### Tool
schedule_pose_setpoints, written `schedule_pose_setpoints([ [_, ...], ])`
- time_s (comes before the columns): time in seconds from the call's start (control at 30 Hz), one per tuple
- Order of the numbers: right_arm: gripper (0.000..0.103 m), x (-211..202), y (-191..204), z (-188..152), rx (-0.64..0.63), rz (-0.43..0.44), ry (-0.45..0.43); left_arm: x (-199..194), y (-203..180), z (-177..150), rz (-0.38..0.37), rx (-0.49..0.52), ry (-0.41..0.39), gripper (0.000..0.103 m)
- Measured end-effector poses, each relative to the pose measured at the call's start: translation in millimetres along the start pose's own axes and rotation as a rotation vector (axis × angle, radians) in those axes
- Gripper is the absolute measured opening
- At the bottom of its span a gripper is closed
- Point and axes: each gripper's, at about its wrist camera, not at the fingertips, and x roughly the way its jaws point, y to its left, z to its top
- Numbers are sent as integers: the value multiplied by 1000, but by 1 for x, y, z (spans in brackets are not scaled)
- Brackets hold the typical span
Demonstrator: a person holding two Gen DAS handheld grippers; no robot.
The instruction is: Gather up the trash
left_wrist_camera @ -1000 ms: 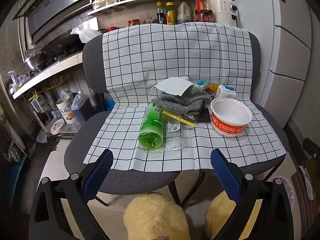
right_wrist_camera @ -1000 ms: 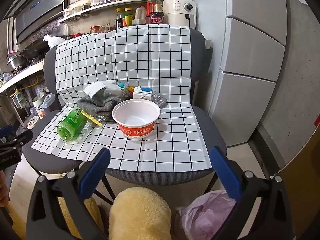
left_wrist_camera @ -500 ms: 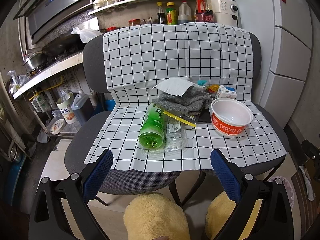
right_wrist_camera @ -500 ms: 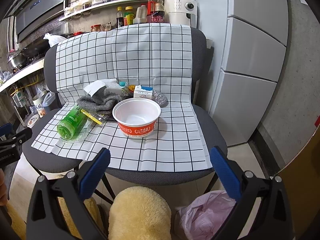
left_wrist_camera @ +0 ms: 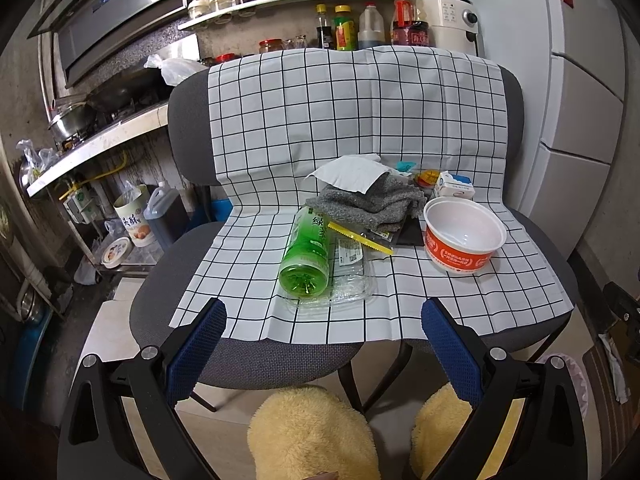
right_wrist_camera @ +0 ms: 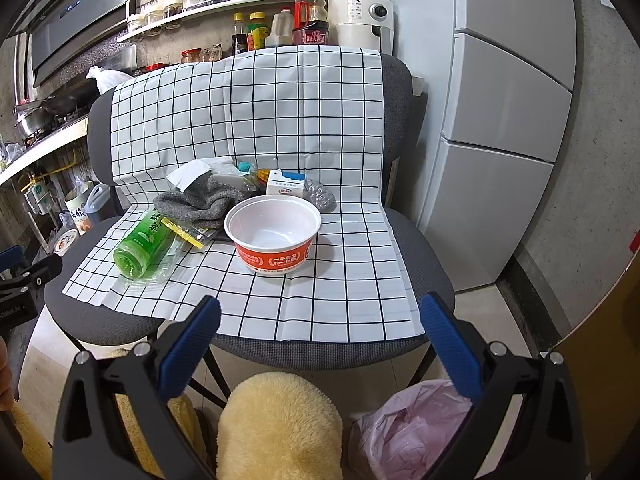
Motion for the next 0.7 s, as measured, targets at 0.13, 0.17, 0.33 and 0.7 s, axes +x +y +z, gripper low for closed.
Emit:
schedule_pose_setpoints([
  [0.13,97,0,-1,0,-1,0,1,0,0,0,0,0,0,97],
  [0.17,97,0,0,0,0,-1,1,0,1,0,-1,0,0,97],
  [0.33,97,0,-1,-2,1,0,0,0,0,0,-1,0,-1,97],
  [0.7,97,1,-3,-4,2,1,5,0,1,-1,-1,-2,2,97],
])
